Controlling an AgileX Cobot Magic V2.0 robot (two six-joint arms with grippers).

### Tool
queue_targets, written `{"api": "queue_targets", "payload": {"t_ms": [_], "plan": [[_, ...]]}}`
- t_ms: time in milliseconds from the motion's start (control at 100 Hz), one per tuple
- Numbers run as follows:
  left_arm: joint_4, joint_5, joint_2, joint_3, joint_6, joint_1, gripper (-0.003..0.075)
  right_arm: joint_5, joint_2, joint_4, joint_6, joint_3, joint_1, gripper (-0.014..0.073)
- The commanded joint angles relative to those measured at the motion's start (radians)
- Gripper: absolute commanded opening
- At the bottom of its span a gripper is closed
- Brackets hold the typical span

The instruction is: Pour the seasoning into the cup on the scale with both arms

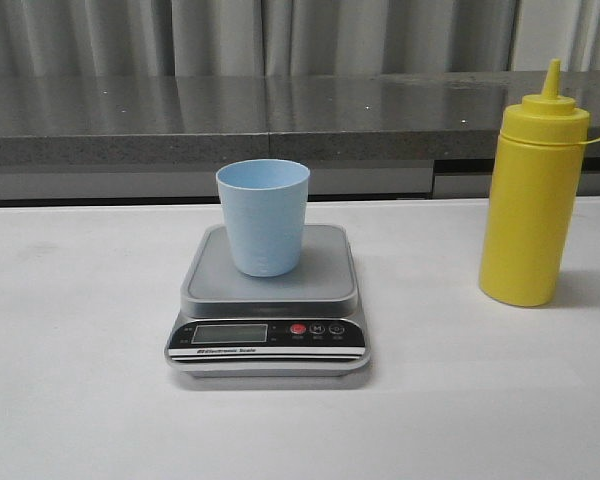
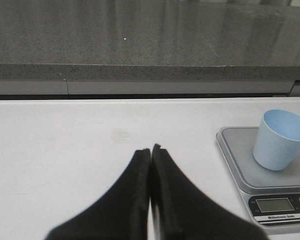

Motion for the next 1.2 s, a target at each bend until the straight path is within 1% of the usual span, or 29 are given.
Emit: {"api": "queue_targets", "payload": {"t_ms": [0,180,220,300,560,630,750,970,1030,1100,1190], "plan": [[0.0,-0.078,0.008,-0.024,-0.008,0.003,-0.002,-0.057,-0.076,-0.001,-0.003,-0.001,-0.005,-0.0068],[0.0,-0.078,0.008,-0.024,-0.008,0.003,-0.002,-0.046,-0.2,-0.002,-0.003,0.054,-0.005,-0.0068],[0.0,-0.078,0.008,-0.024,-0.008,0.003,-0.002,-0.012,-0.224,-0.004,-0.003,0.052,-0.005,-0.0068],[0.0,-0.078,0.008,-0.024,-0.008,0.003,-0.002,0.009,-0.28,-0.011,-0.003,0.052,-0.005,-0.0068],[0.0,-0.078,0.008,-0.024,-0.008,0.003,-0.002,0.027,-0.456,-0.128,-0.003,0.052,-0.005,-0.0068],[0.0,-0.078,0.008,-0.024,-0.008,0.003,-0.002,0.031,-0.522,-0.128,-0.004,0.052,-0.005,-0.0068],[0.0,-0.078,0.008,-0.024,-0.008,0.003,-0.002,0.094,-0.62,-0.112,-0.012,0.052,-0.021,-0.0068],[0.0,-0.078,0.008,-0.024,-0.008,0.003,-0.002,0.094,-0.723,-0.111,-0.012,0.052,-0.031,-0.0068],[0.0,-0.078,0.008,-0.024,-0.008,0.003,-0.002,0.096,-0.746,-0.074,-0.012,0.052,-0.047,-0.0068],[0.0,-0.078,0.008,-0.024,-0.008,0.003,-0.002,0.144,-0.781,-0.043,-0.012,0.052,-0.066,-0.0068],[0.0,-0.078,0.008,-0.024,-0.008,0.003,-0.002,0.286,-0.839,-0.034,-0.012,0.052,-0.1,-0.0068]]}}
